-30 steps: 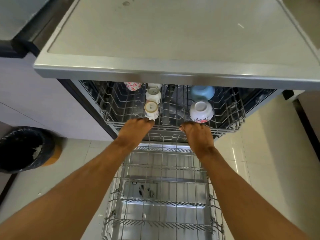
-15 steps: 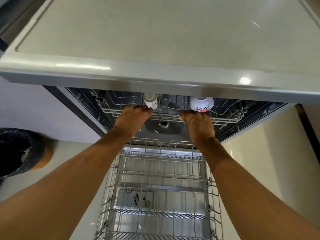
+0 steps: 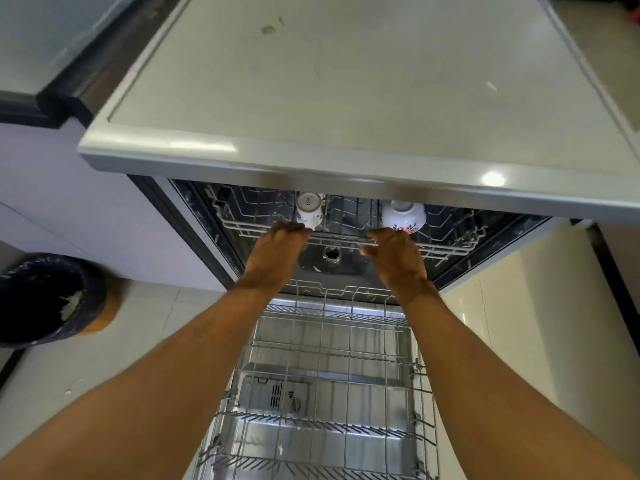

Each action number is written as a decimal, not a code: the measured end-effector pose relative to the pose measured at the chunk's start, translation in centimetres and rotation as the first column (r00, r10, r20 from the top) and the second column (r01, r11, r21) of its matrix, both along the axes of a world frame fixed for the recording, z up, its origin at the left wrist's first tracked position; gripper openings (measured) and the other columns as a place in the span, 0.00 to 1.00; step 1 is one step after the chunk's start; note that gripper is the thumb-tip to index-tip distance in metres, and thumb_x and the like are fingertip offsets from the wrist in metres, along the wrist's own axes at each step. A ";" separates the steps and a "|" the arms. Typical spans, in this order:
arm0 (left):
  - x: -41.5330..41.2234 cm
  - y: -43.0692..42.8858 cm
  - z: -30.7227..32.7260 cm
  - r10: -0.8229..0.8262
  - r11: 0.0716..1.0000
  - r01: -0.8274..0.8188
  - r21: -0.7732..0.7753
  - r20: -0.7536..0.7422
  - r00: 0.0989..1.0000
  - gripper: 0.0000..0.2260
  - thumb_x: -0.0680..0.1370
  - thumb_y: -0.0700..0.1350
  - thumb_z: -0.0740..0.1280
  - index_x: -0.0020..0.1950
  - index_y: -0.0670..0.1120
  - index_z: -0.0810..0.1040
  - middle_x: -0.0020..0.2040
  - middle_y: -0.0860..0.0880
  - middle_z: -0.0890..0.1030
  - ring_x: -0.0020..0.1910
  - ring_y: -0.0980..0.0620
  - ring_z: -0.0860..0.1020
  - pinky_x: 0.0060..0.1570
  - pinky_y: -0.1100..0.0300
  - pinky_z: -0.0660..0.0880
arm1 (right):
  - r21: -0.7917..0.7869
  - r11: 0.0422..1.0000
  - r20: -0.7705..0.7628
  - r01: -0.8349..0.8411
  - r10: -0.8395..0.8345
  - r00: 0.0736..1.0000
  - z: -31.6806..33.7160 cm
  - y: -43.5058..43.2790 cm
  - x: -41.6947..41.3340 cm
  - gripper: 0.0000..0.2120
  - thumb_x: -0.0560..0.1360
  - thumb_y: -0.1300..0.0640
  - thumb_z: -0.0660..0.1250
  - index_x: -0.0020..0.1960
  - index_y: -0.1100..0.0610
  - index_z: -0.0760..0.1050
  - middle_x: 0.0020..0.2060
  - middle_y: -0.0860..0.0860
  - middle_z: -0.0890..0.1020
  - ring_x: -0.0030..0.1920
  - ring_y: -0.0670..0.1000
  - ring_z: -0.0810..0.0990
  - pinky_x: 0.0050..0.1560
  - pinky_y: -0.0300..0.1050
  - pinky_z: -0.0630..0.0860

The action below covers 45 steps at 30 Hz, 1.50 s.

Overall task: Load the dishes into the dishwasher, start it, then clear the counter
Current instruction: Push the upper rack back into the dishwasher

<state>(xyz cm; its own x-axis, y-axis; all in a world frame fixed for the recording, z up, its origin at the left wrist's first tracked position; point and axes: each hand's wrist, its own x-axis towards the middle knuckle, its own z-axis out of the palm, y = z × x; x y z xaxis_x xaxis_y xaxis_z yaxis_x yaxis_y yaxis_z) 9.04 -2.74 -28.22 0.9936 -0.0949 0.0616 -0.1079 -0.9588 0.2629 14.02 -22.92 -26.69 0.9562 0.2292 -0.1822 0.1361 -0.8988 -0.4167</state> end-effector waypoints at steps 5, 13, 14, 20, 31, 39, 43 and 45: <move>-3.5 -0.8 4.7 0.082 0.996 -0.087 -0.028 -0.155 0.985 0.11 0.79 0.44 0.65 0.62 0.49 0.76 0.60 0.45 0.80 0.57 0.44 0.79 0.59 0.48 0.76 | 0.002 1.000 -0.052 -0.018 0.019 0.998 4.1 -0.1 -3.5 0.18 0.78 0.52 0.67 0.68 0.52 0.74 0.64 0.57 0.79 0.60 0.57 0.80 0.63 0.52 0.76; -11.2 -1.2 15.3 0.228 0.946 -0.269 -0.182 -0.220 0.949 0.13 0.77 0.47 0.69 0.61 0.51 0.78 0.56 0.48 0.82 0.53 0.47 0.80 0.54 0.52 0.77 | 0.154 0.987 -0.042 -0.049 0.056 0.998 14.3 1.4 -10.7 0.17 0.76 0.56 0.71 0.64 0.56 0.78 0.59 0.54 0.82 0.57 0.54 0.80 0.59 0.49 0.75; -12.4 -1.0 16.7 0.250 0.938 -0.293 -0.187 -0.223 0.942 0.11 0.77 0.47 0.68 0.60 0.50 0.78 0.55 0.48 0.82 0.51 0.47 0.80 0.54 0.53 0.77 | 0.166 0.984 -0.037 -0.065 0.072 0.997 15.7 1.8 -11.7 0.18 0.75 0.56 0.71 0.65 0.56 0.77 0.59 0.54 0.82 0.57 0.54 0.80 0.59 0.49 0.75; -19.5 1.5 23.4 0.408 0.856 -0.451 -0.252 -0.205 0.890 0.13 0.78 0.48 0.68 0.62 0.49 0.77 0.57 0.48 0.81 0.54 0.48 0.79 0.55 0.54 0.74 | 0.218 0.960 -0.041 -0.173 0.186 0.982 21.9 4.7 -16.8 0.17 0.75 0.57 0.71 0.63 0.57 0.79 0.53 0.55 0.83 0.53 0.55 0.82 0.58 0.54 0.78; -31.1 7.6 26.2 0.619 0.691 -0.640 -0.336 -0.181 0.764 0.13 0.77 0.50 0.68 0.61 0.52 0.77 0.56 0.50 0.81 0.53 0.51 0.78 0.55 0.55 0.75 | 0.305 0.889 -0.049 -0.343 0.374 0.926 24.5 14.6 -26.1 0.15 0.73 0.57 0.70 0.60 0.55 0.80 0.51 0.54 0.83 0.49 0.52 0.81 0.56 0.52 0.79; -37.0 17.8 28.5 0.625 0.705 -0.623 -0.338 -0.117 0.771 0.13 0.77 0.50 0.68 0.61 0.51 0.77 0.55 0.50 0.81 0.52 0.50 0.79 0.55 0.52 0.76 | 0.336 0.874 -0.018 -0.350 0.377 0.926 26.7 22.9 -31.4 0.15 0.74 0.57 0.70 0.60 0.53 0.78 0.51 0.52 0.82 0.50 0.50 0.80 0.56 0.46 0.78; -39.1 22.9 29.5 0.605 0.720 -0.588 -0.369 -0.080 0.792 0.12 0.77 0.48 0.68 0.60 0.50 0.78 0.54 0.49 0.81 0.53 0.48 0.79 0.56 0.51 0.76 | 0.311 0.884 0.005 -0.348 0.365 0.931 27.7 26.5 -33.5 0.16 0.75 0.56 0.70 0.63 0.54 0.77 0.55 0.51 0.80 0.52 0.49 0.78 0.54 0.42 0.74; -40.3 25.2 29.9 0.598 0.730 -0.576 -0.367 -0.064 0.799 0.12 0.77 0.48 0.68 0.60 0.49 0.78 0.54 0.48 0.81 0.53 0.48 0.79 0.57 0.51 0.75 | 0.303 0.891 0.010 -0.339 0.353 0.936 28.1 28.2 -34.7 0.17 0.75 0.56 0.70 0.64 0.54 0.76 0.56 0.51 0.79 0.53 0.49 0.78 0.56 0.44 0.74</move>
